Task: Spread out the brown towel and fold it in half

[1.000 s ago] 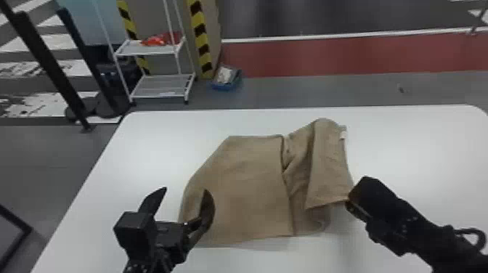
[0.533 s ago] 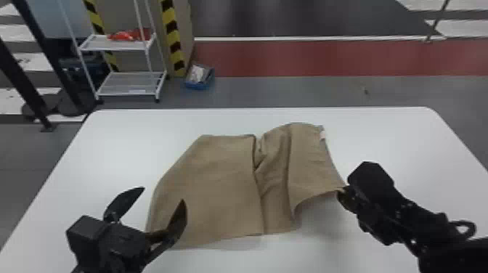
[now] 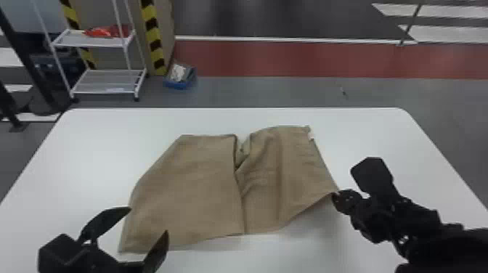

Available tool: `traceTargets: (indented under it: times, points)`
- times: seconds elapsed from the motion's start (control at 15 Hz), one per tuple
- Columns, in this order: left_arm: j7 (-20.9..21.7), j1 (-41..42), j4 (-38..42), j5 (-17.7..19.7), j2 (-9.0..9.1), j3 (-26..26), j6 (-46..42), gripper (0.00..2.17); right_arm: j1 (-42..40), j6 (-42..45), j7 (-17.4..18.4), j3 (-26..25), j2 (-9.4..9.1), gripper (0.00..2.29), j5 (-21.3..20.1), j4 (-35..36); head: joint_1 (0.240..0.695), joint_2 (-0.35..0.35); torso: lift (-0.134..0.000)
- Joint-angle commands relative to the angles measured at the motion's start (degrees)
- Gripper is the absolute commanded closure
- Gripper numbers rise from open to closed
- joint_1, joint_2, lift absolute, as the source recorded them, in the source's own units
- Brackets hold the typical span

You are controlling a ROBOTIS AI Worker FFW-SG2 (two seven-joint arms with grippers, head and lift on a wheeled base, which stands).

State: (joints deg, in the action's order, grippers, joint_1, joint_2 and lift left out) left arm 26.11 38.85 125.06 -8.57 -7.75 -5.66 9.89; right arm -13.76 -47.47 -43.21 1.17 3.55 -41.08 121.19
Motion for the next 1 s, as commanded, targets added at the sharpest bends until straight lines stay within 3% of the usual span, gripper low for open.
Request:
traceTargets:
  times: [0.0,0.27,0.4,0.47,0.53,0.67,0.93]
  points:
    - [1.3,3.2,3.3,-1.5,-0.07,-0.4,1.3,0.15,-0.3,-0.8,0.0,-2.6,-0.57,1.24,2.9,0.1,0.695,-0.049,-0.128]
    - [4.6,6.9,9.3,-3.1,-0.33,-2.2,4.8,0.15,0.5,-1.5,0.0,-5.7,-2.32,1.24,5.4,-0.1,0.695,-0.074,-0.128]
    - [10.1,6.6,11.1,-2.8,-0.86,-6.0,11.0,0.18,1.9,-1.9,-0.2,-6.1,-2.32,1.24,5.7,-0.3,0.695,-0.083,-0.128]
    - [15.0,5.2,12.0,-2.2,-1.04,-7.8,15.9,0.18,2.4,-1.9,-0.4,-6.1,-1.97,1.24,5.8,-0.3,0.695,-0.085,-0.128]
    - [16.4,4.3,12.3,-2.2,-1.3,-9.4,18.9,0.18,3.3,-2.1,-0.4,-6.3,-1.88,1.24,5.8,-0.7,0.695,-0.075,-0.128]
    - [17.0,2.8,12.2,-3.2,-2.8,-9.9,19.8,0.18,3.8,-2.2,-0.6,-6.4,-1.88,1.24,5.6,-0.9,0.695,-0.05,-0.128]
    - [19.1,-0.4,9.5,-6.1,-3.85,-9.8,21.0,0.2,3.6,-1.5,-0.6,-6.7,-3.38,1.24,4.8,-0.8,0.695,-0.006,-0.128]
